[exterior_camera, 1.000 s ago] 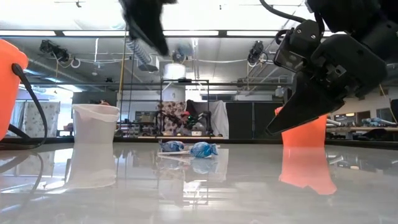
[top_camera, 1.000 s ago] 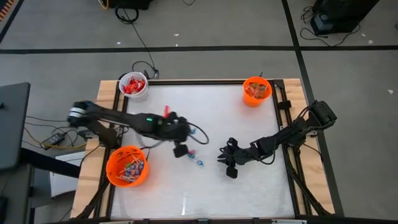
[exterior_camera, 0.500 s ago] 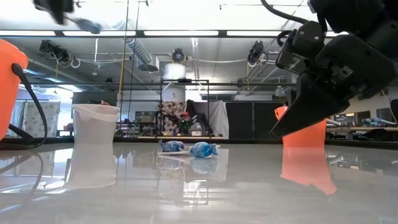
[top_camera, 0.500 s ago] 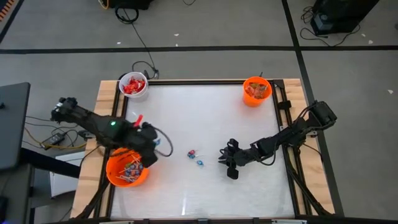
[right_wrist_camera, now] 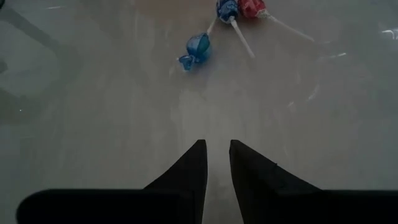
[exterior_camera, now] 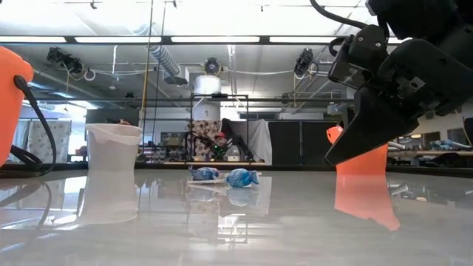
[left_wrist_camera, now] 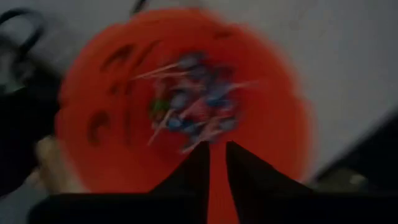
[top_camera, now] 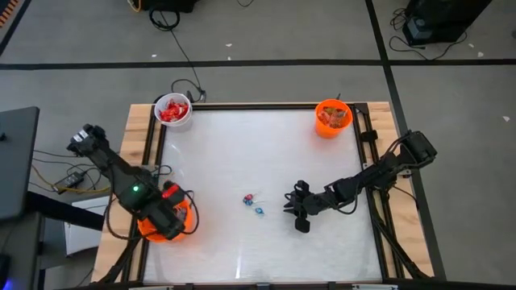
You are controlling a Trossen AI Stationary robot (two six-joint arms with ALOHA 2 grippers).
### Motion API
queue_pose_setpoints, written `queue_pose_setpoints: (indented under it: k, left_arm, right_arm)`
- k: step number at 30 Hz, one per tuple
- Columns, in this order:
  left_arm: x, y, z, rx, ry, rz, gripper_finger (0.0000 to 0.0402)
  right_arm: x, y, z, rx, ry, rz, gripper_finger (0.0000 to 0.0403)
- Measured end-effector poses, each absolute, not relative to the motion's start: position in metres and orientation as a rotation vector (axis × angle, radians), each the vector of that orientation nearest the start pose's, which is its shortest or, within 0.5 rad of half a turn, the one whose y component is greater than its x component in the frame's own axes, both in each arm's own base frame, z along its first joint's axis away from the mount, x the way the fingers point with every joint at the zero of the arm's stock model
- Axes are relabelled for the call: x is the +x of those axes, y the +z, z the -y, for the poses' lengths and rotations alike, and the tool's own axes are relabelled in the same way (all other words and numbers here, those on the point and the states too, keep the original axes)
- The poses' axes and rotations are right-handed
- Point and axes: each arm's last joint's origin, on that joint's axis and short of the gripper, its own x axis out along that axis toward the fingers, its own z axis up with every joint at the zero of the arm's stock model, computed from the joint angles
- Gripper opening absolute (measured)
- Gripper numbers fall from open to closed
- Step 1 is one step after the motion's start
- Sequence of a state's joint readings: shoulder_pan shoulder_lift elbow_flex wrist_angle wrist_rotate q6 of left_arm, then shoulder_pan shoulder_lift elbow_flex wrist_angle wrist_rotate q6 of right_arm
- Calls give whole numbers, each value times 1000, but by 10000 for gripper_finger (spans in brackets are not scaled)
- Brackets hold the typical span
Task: Sort candy by brand, put in halloween buckets
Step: Put the top blue lollipop into the bottom orange bucket
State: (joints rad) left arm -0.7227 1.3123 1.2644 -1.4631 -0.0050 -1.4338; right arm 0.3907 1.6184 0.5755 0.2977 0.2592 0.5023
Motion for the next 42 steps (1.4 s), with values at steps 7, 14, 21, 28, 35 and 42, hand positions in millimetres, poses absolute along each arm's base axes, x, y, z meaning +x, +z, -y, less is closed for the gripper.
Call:
queue_pose_setpoints:
  k: [7,14,21,28,35,42]
  left_arm:
    - [147,293,123,-422,689,-1443,120]
    - [176,292,103,-391,795,-1057,132]
    - [231,288,96,-391,657,-726,133]
    - [295,256,105,-197,421,-584,148]
    - [337,202,105,30,267,-702,152]
    - [354,161,107,74,236,-811,152]
  right_arm:
    - [258,121,-104,229,-32,-717,83]
    - [260,122,-103,229,-36,-702,83]
    - [260,122,-102,226,-41,-700,83]
    - [260,123,-102,255,-50,-693,83]
    - [260,123,-103,260,-51,-693,83]
    - [260,122,-103,253,-51,-694,83]
